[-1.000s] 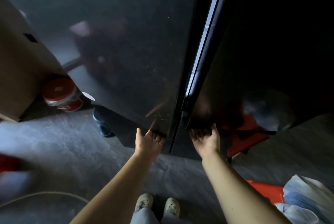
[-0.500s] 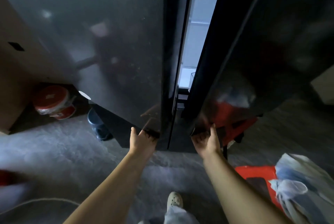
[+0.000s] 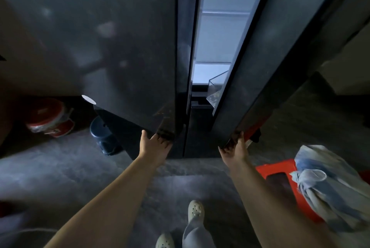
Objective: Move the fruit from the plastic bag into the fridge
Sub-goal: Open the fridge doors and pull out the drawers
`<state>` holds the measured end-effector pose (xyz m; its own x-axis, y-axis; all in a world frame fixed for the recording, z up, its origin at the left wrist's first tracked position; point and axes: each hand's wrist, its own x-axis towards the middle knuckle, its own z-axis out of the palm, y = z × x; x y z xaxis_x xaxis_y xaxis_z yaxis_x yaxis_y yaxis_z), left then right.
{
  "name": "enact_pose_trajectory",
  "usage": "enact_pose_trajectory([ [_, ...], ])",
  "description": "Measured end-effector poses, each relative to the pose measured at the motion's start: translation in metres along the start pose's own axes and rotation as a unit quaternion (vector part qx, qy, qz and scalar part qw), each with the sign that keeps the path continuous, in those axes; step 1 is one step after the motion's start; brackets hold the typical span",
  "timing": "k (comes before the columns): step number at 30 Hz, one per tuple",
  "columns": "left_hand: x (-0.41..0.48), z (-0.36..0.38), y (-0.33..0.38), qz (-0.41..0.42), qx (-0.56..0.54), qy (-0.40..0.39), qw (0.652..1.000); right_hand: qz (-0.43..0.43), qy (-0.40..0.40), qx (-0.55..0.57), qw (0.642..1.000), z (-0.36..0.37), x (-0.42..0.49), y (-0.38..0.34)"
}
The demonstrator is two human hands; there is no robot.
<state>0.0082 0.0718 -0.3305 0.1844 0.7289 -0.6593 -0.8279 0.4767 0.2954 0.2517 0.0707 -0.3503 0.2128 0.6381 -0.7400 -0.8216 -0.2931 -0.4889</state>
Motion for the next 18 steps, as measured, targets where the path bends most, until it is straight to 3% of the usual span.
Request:
enact_pose_trajectory([
  [9, 0.006, -0.007, 0.002, -0.007, 0.002, 0.003, 1.0, -0.024, -0.006, -0.014, 1.0, -0.014, -0.009, 0.01],
  [12, 0.006, -0.008, 0.003, -0.008, -0.002, 0.006, 1.0, 0.004, 0.009, -0.09, 0.996, -0.022, -0.03, 0.04],
  [14, 0.006, -0.011, 0.005, -0.011, -0.015, 0.01, 1.0, 0.009, -0.012, -0.272, 0.962, -0.017, -0.053, 0.064],
  [16, 0.008, -0.016, 0.005, -0.014, -0.026, 0.016, 0.999, -0.088, -0.084, -0.422, 0.898, -0.002, -0.07, 0.078],
  [18, 0.008, -0.021, 0.005, -0.013, -0.037, 0.023, 0.999, -0.187, -0.143, -0.471, 0.85, 0.02, -0.08, 0.076],
])
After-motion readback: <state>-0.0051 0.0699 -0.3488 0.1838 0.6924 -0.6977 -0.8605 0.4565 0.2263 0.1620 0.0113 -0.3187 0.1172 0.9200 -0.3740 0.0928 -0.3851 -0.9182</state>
